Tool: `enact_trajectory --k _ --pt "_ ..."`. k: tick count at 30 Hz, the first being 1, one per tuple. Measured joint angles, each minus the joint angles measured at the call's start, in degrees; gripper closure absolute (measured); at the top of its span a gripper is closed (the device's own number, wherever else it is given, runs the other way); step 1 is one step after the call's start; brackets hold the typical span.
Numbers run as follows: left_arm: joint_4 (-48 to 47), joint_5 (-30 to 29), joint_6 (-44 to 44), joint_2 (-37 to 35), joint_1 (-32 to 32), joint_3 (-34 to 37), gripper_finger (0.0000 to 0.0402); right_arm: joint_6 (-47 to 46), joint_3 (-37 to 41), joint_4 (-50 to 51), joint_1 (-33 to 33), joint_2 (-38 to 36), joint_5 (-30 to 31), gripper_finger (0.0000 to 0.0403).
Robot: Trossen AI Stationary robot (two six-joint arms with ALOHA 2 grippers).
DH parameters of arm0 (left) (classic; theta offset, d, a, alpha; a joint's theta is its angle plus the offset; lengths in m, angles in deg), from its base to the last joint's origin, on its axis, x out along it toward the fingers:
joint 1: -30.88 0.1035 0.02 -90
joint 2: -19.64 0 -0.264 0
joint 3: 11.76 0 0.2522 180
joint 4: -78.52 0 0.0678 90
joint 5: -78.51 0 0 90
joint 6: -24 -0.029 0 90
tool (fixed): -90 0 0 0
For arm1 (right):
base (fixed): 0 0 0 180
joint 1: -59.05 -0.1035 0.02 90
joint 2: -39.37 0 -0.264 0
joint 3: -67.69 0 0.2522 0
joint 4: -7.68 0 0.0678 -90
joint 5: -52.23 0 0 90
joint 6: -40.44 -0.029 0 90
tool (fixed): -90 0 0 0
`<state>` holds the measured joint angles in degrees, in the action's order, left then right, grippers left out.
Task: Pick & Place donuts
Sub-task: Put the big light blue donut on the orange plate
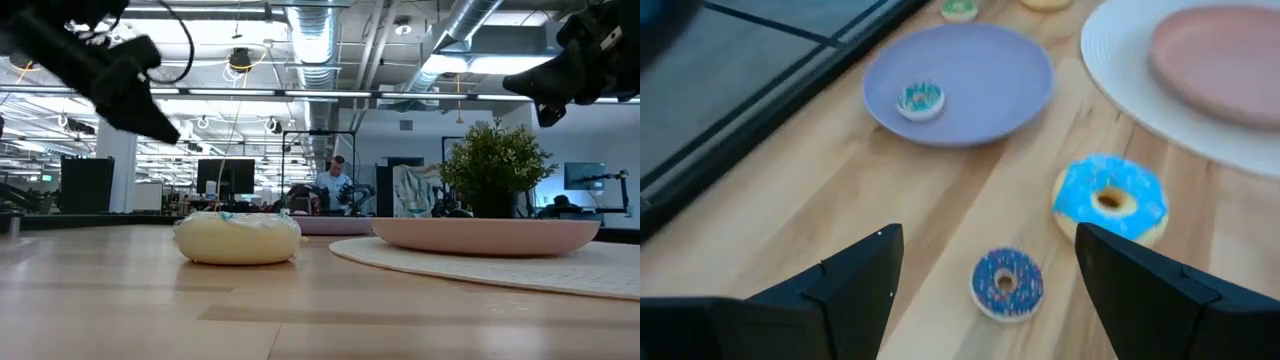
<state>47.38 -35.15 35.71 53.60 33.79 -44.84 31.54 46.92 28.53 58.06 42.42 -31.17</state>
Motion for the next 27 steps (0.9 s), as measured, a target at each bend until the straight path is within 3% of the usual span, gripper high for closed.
enact_trajectory --k 4,8,12,19,23,27 --pt "7.81 -0.70 0.02 -0.01 -0.12 5.77 0.0112 -2.83 0.02 -0.33 -0.11 0.00 0.05 0.0401" --pt "10.48 -1.13 -0.90 -0.02 -0.11 7.13 0.0112 -6.35 0.00 -1.73 -0.11 0.07 2.94 0.0391" --pt "10.96 -1.26 -0.83 -0.02 -0.10 7.13 0.0112 -6.52 -0.07 -6.30 -0.11 5.03 6.55 0.0349" --pt "10.20 -0.78 -1.77 0.02 -0.08 7.13 0.0112 -6.13 -2.10 -15.90 -0.11 18.31 7.05 0.0260" --pt "10.27 -0.85 -6.69 0.02 -0.08 7.13 0.0112 -8.63 -8.40 -12.36 -0.11 27.38 7.81 0.0227" --pt "10.20 1.26 -5.85 0.02 -0.08 7.13 0.0112 -11.32 -18.40 0.68 -0.11 36.55 8.42 0.0210"
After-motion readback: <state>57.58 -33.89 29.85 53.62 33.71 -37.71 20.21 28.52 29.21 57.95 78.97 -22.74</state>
